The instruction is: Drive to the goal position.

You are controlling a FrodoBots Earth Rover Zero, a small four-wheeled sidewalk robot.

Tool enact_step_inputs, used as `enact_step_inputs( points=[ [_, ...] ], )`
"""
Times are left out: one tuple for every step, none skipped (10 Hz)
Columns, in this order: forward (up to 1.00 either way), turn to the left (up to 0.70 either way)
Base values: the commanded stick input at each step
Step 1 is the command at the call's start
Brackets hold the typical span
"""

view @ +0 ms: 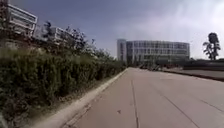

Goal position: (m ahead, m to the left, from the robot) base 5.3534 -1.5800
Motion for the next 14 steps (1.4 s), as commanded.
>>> enact_step_inputs(
  points=[
    [0.7,0.0],
    [0.7,0.0],
    [0.7,0.0],
    [0.7,0.0],
    [0.7,-0.01],
    [0.7,-0.1],
    [0.7,-0.13],
    [0.7,-0.14],
    [0.7,-0.14],
    [0.7,-0.14],
    [0.7,-0.14],
    [0.7,-0.07],
    [0.7,0.0],
    [0.7,0.0]
  ],
)
